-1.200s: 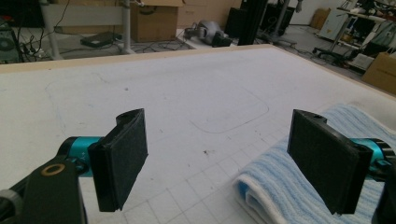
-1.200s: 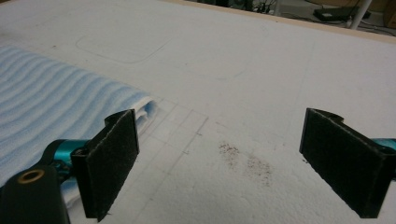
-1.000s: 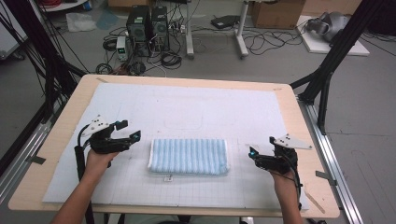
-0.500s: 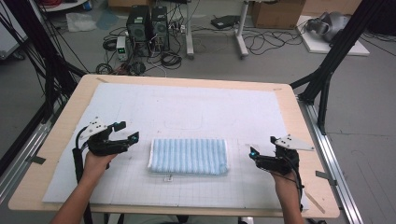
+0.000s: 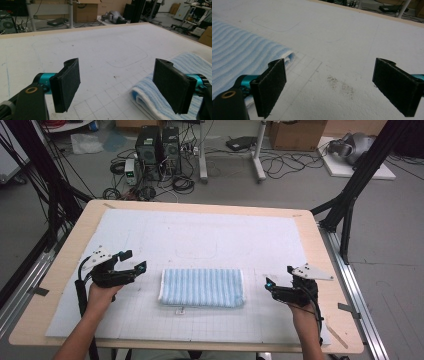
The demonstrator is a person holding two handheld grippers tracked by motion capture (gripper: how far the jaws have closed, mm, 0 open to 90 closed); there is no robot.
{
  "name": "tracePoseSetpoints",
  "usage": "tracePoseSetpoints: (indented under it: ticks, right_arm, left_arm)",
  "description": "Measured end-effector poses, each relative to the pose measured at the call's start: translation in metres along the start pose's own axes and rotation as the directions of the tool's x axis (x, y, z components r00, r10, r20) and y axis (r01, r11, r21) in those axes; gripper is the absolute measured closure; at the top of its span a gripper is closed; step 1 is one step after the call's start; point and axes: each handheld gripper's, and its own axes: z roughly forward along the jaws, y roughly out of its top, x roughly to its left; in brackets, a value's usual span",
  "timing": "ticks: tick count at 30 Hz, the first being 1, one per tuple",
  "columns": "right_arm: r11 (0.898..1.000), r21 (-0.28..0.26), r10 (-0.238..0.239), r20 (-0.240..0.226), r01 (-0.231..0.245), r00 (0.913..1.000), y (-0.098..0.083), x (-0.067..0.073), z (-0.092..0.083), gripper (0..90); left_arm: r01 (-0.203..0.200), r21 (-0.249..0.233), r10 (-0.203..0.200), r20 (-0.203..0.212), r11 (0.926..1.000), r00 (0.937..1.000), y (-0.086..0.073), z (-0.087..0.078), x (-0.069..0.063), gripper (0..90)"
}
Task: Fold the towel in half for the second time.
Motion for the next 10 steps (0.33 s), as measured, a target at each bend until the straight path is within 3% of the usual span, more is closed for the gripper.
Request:
tracePoseSetpoints:
  ticks: [10]
  right_arm:
    - [1.000,0.002,0.011,-0.010,-0.011,0.9999,-0.0008,-0.0018,0.0032,10.9]
  left_arm:
    - [0.003,0.001,-0.003,-0.010,1.0000,0.9999,-0.0008,0.0001,0.0018,22.9]
